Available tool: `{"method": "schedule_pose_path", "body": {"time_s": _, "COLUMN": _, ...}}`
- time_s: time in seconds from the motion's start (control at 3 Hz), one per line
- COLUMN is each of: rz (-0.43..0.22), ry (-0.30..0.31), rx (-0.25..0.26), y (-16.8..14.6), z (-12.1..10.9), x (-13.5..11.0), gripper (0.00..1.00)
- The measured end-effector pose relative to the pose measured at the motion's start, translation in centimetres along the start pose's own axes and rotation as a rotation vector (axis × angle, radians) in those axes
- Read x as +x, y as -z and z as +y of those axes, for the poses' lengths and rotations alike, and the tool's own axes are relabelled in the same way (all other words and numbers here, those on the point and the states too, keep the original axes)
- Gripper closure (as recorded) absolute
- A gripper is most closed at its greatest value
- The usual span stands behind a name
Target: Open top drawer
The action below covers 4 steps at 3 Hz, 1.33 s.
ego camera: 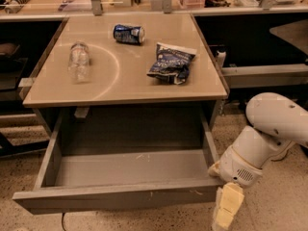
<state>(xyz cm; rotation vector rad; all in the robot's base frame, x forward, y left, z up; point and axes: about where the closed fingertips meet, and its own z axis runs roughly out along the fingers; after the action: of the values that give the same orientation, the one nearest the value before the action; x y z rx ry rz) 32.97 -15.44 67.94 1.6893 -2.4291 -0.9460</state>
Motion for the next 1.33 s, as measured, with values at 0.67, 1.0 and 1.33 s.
{"method": "schedule_pose_path", "body": {"time_s": 0.67, "rz": 0.006, "ry": -0.020, "rx": -0.005, "y": -0.61, "z": 0.34, "x": 0.69, "gripper": 0.00}}
{"method": "schedule_pose_path", "body": {"time_s": 1.0, "rz": 0.007, "ry": -0.031, "rx": 0.002, "y": -0.81, "z": 0.38, "x": 0.97, "gripper": 0.00}}
{"method": "schedule_pose_path", "body": {"time_s": 1.33, "rz": 0.007, "ry": -0.031, "rx": 0.002, "y": -0.69, "z": 0.36, "x": 0.76, "gripper": 0.00}}
